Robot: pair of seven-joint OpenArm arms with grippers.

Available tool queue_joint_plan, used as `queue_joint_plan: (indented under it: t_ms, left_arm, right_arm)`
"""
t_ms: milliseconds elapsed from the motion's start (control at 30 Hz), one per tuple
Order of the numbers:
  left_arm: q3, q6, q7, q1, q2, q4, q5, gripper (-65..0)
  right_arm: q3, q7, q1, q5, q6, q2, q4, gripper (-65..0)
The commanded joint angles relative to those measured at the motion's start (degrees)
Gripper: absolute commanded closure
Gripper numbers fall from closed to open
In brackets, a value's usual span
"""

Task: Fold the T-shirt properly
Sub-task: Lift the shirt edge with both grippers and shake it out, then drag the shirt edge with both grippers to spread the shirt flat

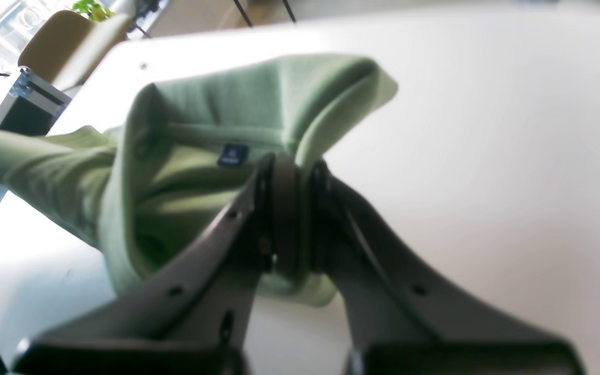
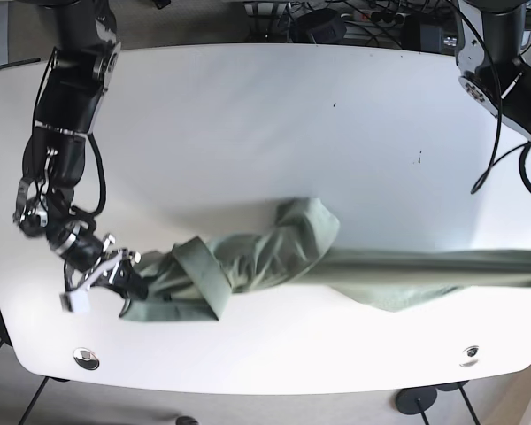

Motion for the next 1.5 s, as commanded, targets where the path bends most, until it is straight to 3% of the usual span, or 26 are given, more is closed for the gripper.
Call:
queue_joint_plan:
  t_ms: [33, 133, 267, 433, 633, 700, 733, 867, 967, 1133, 1300, 1400, 1500]
  left_arm:
    - [-3.4, 0.4, -0.9, 4.0, 0.7, 1.8, 0.4, -0.7]
    - [-8.2, 0.4, -1.0, 12.7, 3.8, 1.8, 0.4, -0.6]
    - [-12.0, 0.4, -3.3, 21.7, 8.6, 1.8, 0.7, -0.6]
    - [-12.2, 0.4, -7.8, 30.7, 11.4, 1.7, 0.5, -0.6]
    - [-12.0, 0.4, -9.8, 33.3, 12.5, 1.6, 0.5, -0.6]
    - [-12.0, 0.4, -9.8, 33.3, 12.6, 1.7, 0.5, -0.6]
    - [-12.0, 0.4, -9.8, 33.3, 12.8, 1.7, 0.5, -0.6]
    - [-11.8, 0.4, -9.8, 33.1, 13.6, 1.7, 0.5, -0.6]
    - [-11.8, 0.4, -9.8, 33.1, 13.6, 1.8, 0.5, -0.6]
    - [-10.6, 0.4, -9.8, 33.0, 13.6, 1.7, 0.5, -0.6]
    - [-10.5, 0.4, -9.8, 33.0, 13.6, 1.6, 0.4, -0.6]
    - [-10.5, 0.4, -9.8, 32.9, 13.6, 1.6, 0.4, -0.6]
    - [-10.5, 0.4, -9.8, 32.1, 13.6, 1.5, 0.4, -0.6]
  right_arm:
    - [0.4, 2.4, -3.9, 1.7, 1.32, 1.9, 2.4, -2.1]
    - [0.5, 2.7, -11.9, 1.8, 1.76, 2.1, 2.6, -2.1]
    - [5.8, 2.3, -21.0, 3.2, 5.45, 2.1, 2.9, -2.5]
    - [6.6, 2.3, -29.3, 2.9, 5.45, 2.2, 7.7, -4.0]
    - [6.9, 2.4, -35.2, 2.8, 5.36, 2.2, 17.4, -45.8]
    - [9.6, 2.3, -35.9, 2.8, 5.27, 1.8, 21.0, -54.7]
    - [10.6, 2.3, -35.9, 2.8, 5.27, 1.7, 22.2, -55.8]
    - [10.1, 1.5, -30.3, 2.4, 5.18, 1.9, 21.9, -55.8]
    - [4.6, -1.1, -22.8, -2.3, 5.18, 1.7, 14.9, -55.8]
    - [1.9, -1.1, -14.3, -9.3, 5.54, -2.4, 1.5, -50.4]
    - [0.3, -1.1, -11.4, -15.2, 5.71, -5.7, -2.3, -50.3]
    - [-5.2, -1.0, -11.4, -15.8, 5.36, -6.0, -2.3, -50.3]
    - [-5.9, -1.0, -11.7, -16.2, 5.36, -8.1, -2.4, -50.3]
